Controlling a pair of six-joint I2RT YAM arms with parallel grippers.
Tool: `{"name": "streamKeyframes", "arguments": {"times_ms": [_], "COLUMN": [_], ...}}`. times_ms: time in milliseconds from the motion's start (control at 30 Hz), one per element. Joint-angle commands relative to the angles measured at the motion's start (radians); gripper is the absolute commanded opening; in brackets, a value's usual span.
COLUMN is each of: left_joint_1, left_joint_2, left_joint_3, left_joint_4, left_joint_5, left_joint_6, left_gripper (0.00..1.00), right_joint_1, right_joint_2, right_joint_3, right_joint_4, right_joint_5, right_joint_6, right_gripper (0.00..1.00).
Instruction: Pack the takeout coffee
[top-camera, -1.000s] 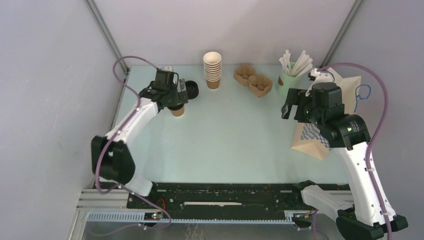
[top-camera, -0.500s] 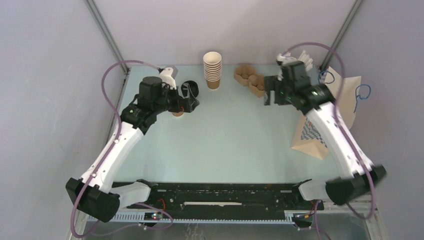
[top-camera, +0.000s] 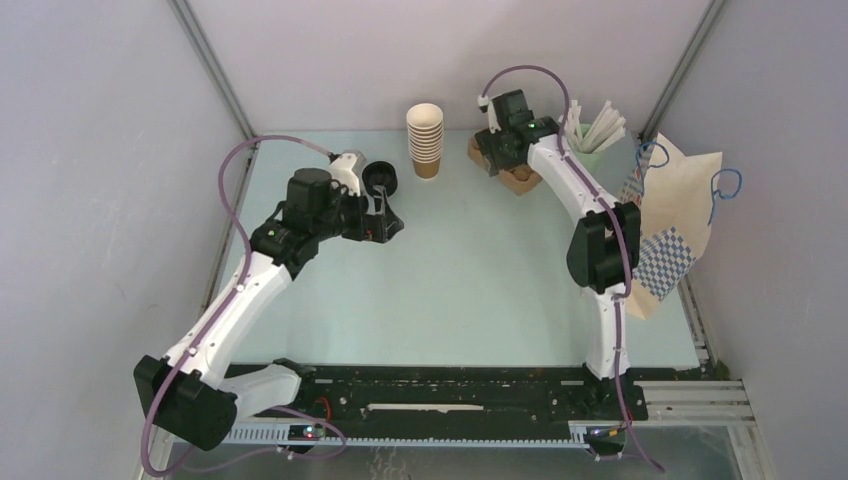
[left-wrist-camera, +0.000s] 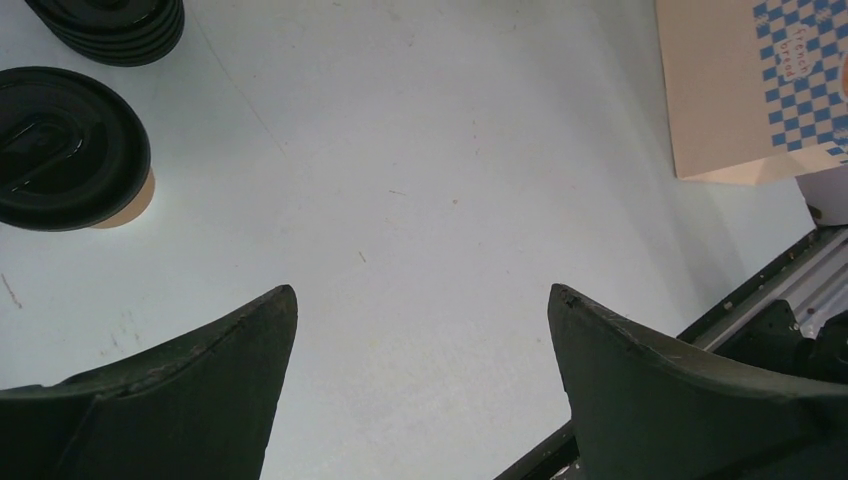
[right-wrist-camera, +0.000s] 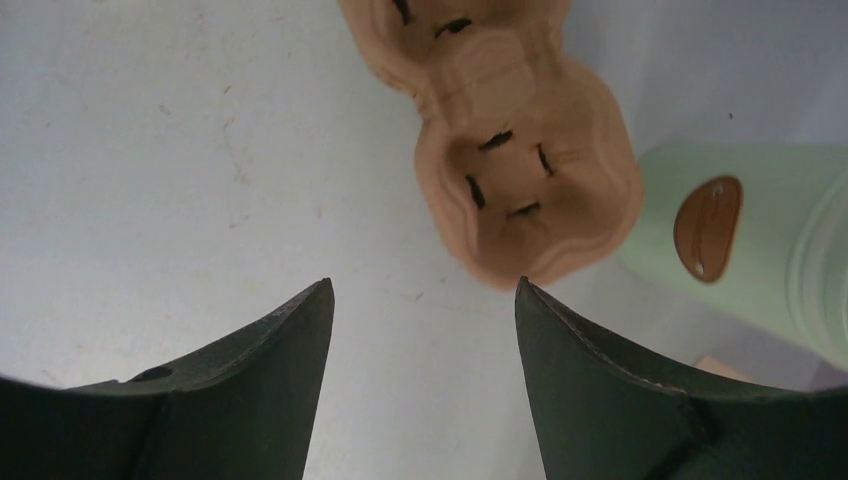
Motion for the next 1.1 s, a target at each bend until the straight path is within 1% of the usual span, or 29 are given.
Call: {"name": "streamKeyframes", "arguments": {"times_ms": [0, 100, 200, 267, 367, 533, 667, 767, 867, 933, 1067], "left_joint_1": [-0.006, -0.005, -0.005, -0.005, -0.003, 0.001, 0.001, 0.001, 0.001, 0.001, 0.001], "left_joint_2": [0.001, 0.010, 0.024, 0.033, 0.040, 0.047, 0.042, 0.036, 0.031, 0.030, 0.025], "left_joint_3": [-0.009, -0.009, -0.008, -0.006, -0.006, -0.008, -0.013, -0.018, -0.020, -0.021, -0.024], "left_joint_4": [0.052, 0.055, 0.055, 0.057, 0.059, 0.067, 0.072, 0.075, 0.077, 0.079, 0.083], "left_joint_5": [0.059, 0.067, 0.072, 0.080, 0.088, 0.100, 0.101, 0.100, 0.099, 0.100, 0.100], "left_joint_6": [0.009, 0.005, 0.003, 0.000, -0.005, -0.013, -0.015, -0.016, -0.016, -0.017, -0.018], "left_gripper": [1.00, 1.00, 1.00, 1.00, 1.00, 0.99, 0.99, 0.99, 0.99, 0.99, 0.99], "right_joint_1": [-0.082, -0.116, -0.146, -0.158, -0.165, -0.135, -0.096, -0.075, -0.061, -0.041, -0.011], "right_joint_2": [0.059, 0.116, 0.147, 0.166, 0.194, 0.211, 0.254, 0.278, 0.304, 0.312, 0.334], "right_joint_3": [0.115, 0.159, 0.167, 0.167, 0.177, 0.176, 0.217, 0.236, 0.271, 0.273, 0.284], "right_joint_4": [-0.001, -0.003, 0.024, 0.048, 0.093, 0.180, 0.196, 0.199, 0.190, 0.221, 0.236], "right_joint_5": [-0.211, -0.292, -0.387, -0.381, -0.284, -0.086, 0.084, 0.226, 0.313, 0.347, 0.487], "right_joint_6": [-0.062, -0.025, 0.019, 0.060, 0.188, 0.465, 0.582, 0.658, 0.726, 0.706, 0.679], "right_gripper": [0.74, 0.71, 0.69, 0.71, 0.75, 0.79, 0.82, 0.83, 0.83, 0.83, 0.82]}}
